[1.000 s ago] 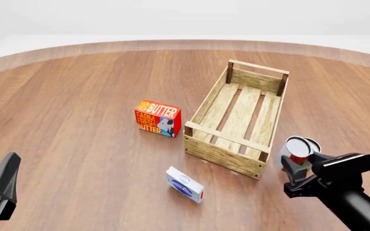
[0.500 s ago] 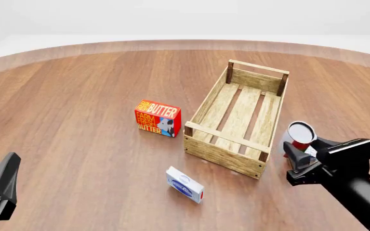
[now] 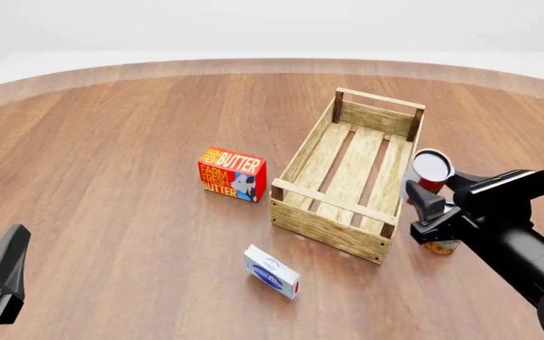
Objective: Pick up the tomato sauce, and put it in the wooden tray.
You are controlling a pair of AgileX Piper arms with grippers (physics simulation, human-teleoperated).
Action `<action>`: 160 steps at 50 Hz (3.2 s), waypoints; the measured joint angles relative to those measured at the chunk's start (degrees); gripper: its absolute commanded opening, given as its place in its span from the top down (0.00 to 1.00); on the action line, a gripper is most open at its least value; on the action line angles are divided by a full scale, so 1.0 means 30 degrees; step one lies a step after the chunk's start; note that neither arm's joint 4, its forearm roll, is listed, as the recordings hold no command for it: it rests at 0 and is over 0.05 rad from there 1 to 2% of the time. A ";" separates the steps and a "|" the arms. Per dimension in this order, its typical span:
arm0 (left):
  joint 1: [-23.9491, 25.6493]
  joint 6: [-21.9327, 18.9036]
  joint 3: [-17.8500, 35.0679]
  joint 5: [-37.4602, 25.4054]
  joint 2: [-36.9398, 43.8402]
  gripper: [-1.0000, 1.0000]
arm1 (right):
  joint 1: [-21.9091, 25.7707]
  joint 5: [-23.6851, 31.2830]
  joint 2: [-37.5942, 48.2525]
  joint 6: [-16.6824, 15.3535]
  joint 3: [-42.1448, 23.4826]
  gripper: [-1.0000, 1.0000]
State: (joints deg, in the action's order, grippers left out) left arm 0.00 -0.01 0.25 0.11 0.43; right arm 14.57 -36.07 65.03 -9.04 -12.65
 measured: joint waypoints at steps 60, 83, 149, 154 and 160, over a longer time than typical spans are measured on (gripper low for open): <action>0.0000 0.0000 0.0000 0.0000 0.0000 0.00 | 0.1050 0.0674 0.4124 -0.1438 -0.5817 1.00; 0.0000 -0.0001 0.0000 0.0000 0.0001 0.00 | 0.1090 0.0511 0.6936 -0.1454 -0.8142 1.00; 0.0000 0.0000 0.0000 0.0000 0.0000 0.00 | 0.0589 0.0627 1.4028 -0.0445 -1.2627 1.00; 0.0000 -0.0001 0.0000 0.0000 0.0001 0.00 | 0.0571 0.0649 1.4300 -0.0415 -1.2718 1.00; 0.0000 -0.0002 0.0000 0.0000 0.0001 0.00 | 0.0545 0.0649 1.4574 -0.0386 -1.2796 1.00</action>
State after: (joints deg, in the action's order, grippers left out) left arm 0.00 -0.01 0.25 0.11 0.44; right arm 16.20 -34.12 108.75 -10.20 -51.03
